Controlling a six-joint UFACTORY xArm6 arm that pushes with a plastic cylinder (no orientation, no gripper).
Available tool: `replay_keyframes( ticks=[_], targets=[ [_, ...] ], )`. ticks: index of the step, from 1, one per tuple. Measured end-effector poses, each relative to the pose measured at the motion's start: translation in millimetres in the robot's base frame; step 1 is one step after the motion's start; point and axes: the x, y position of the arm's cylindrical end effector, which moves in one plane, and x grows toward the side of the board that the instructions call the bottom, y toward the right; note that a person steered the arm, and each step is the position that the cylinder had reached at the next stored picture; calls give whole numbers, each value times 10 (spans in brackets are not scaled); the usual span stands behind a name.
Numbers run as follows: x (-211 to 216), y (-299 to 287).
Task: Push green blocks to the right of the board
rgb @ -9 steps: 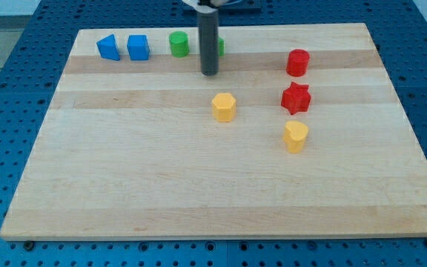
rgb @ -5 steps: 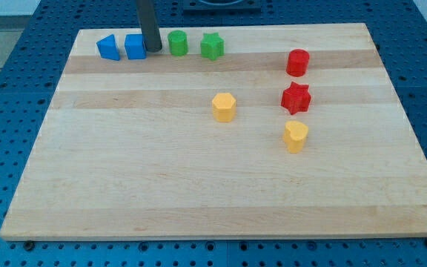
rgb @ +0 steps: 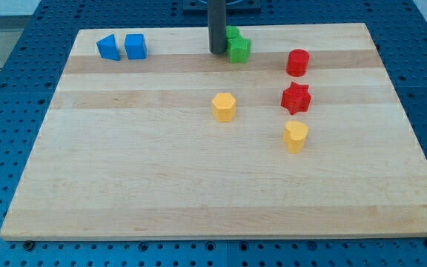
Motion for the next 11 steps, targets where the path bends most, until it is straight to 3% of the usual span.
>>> replay_keyframes(
  ticks=[2, 3, 6, 8, 9, 10, 11],
  targets=[
    [328, -27],
    [166, 428],
    [164, 549],
    [24, 1120],
    [190, 789],
    [483, -72],
    [325, -346]
  ],
)
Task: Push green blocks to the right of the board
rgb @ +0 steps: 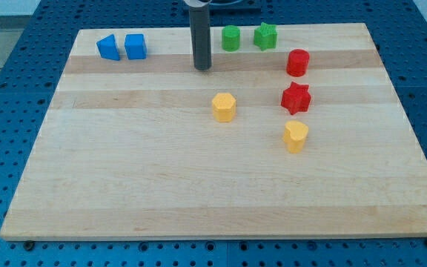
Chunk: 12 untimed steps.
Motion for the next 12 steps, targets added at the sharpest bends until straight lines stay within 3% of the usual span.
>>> replay_keyframes(
  ticks=[1, 3, 4, 5, 6, 8, 11, 12],
  targets=[
    [-420, 56],
    [-469, 750],
    [-475, 503],
    [-824, 477],
    [-906, 693],
    [-288, 856],
    [-393, 1342],
    [-177, 917]
  ],
)
